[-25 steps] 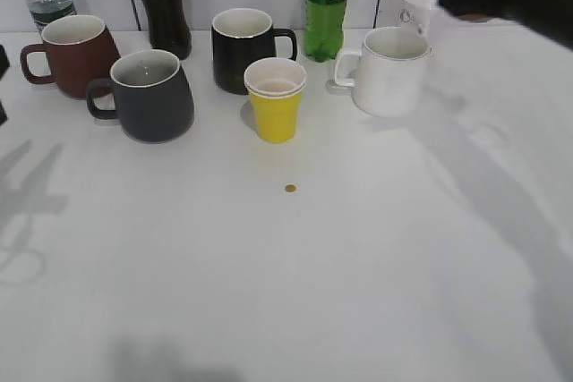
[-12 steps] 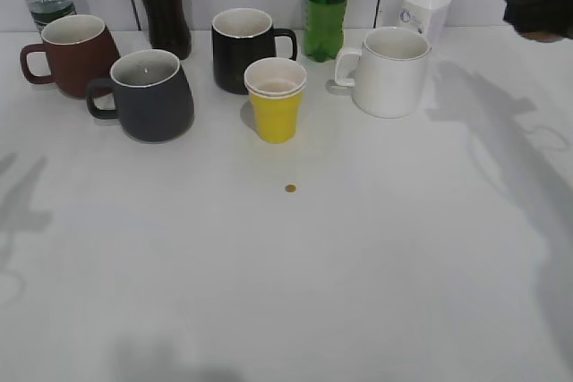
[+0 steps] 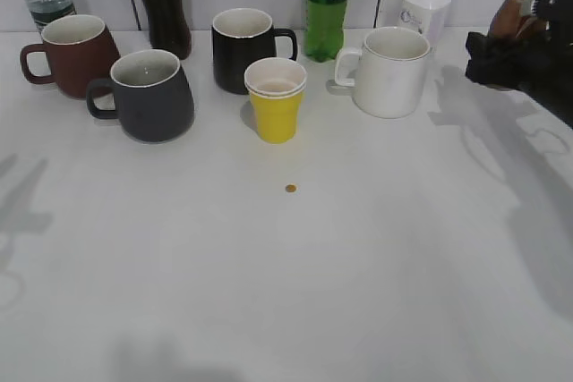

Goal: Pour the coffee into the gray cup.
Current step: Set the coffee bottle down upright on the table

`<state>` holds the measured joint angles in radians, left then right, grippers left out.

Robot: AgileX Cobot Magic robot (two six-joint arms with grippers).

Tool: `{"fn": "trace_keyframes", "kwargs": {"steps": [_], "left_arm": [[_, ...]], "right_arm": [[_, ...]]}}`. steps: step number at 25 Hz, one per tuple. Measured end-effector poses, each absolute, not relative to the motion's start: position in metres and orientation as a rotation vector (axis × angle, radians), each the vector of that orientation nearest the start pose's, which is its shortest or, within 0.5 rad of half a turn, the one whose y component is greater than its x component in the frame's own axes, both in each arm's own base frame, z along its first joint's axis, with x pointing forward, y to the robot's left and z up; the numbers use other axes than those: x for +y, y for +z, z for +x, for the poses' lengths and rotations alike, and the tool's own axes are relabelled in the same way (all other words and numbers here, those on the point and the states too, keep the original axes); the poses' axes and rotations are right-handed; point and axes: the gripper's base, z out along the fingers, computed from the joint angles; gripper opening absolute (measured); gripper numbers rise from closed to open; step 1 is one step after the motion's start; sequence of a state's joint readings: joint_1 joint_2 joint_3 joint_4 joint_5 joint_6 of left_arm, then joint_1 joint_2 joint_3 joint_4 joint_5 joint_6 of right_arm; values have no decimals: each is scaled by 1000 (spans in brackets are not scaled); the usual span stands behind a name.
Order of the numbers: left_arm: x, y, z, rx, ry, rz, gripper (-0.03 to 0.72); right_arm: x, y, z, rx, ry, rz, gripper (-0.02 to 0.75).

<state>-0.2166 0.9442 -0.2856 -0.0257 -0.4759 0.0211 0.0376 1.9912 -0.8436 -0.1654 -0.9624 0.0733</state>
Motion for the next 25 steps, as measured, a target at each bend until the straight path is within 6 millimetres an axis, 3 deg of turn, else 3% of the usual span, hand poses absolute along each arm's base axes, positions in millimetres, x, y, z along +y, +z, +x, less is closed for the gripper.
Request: {"fn": "trace_keyframes", "kwargs": {"steps": [18,25], "left_arm": [[-37,248,175,1665,-155,172,319],[-37,248,175,1665,-155,172,319]], "right_arm": [[27,92,432,1703,88,-173,528],[27,88,437,1689,88,-170,548]]}}
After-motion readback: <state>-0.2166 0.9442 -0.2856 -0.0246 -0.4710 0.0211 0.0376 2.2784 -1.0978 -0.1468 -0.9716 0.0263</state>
